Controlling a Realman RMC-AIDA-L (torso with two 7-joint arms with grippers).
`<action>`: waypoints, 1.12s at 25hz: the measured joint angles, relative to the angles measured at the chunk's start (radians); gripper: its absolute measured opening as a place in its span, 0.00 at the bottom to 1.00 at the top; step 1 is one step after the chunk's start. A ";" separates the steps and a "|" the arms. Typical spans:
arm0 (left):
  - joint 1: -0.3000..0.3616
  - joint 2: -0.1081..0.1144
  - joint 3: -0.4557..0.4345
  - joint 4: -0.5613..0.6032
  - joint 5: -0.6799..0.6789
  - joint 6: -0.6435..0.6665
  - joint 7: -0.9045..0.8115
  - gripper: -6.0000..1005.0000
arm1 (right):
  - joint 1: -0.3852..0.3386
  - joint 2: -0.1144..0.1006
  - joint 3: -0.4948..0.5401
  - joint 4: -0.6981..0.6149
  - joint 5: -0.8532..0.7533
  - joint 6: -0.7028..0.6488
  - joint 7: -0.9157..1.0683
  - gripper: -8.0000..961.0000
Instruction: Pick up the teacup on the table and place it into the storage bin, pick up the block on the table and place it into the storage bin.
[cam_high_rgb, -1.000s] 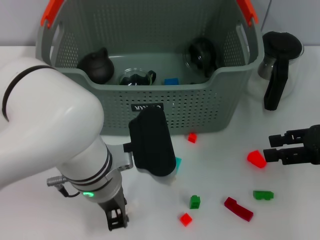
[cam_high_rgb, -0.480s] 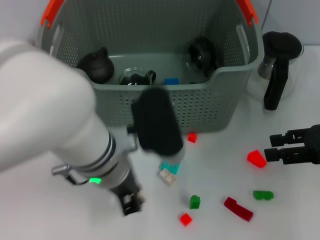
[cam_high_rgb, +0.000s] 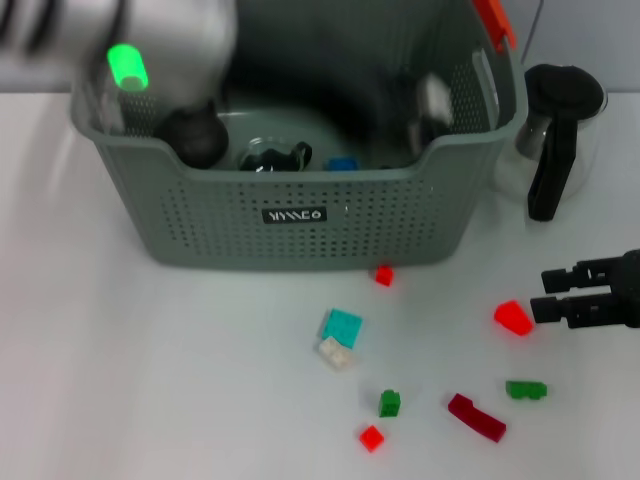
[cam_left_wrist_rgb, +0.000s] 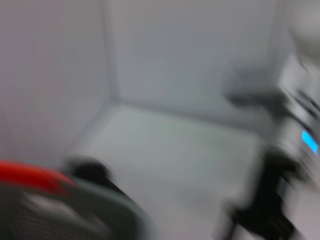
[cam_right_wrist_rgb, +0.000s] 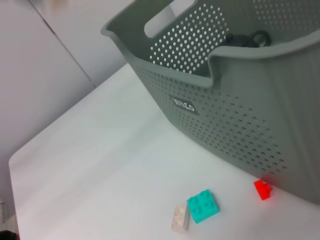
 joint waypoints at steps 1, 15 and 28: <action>-0.030 0.002 -0.043 -0.033 0.002 -0.014 0.009 0.24 | 0.001 0.000 0.000 0.000 0.000 0.000 0.000 0.71; -0.265 0.135 -0.153 -0.635 0.053 -0.449 0.059 0.40 | 0.018 0.006 -0.008 0.002 -0.002 -0.002 0.000 0.71; -0.044 0.000 0.052 -0.253 -0.148 0.260 0.336 0.82 | 0.017 0.002 -0.003 0.002 -0.002 0.005 0.001 0.72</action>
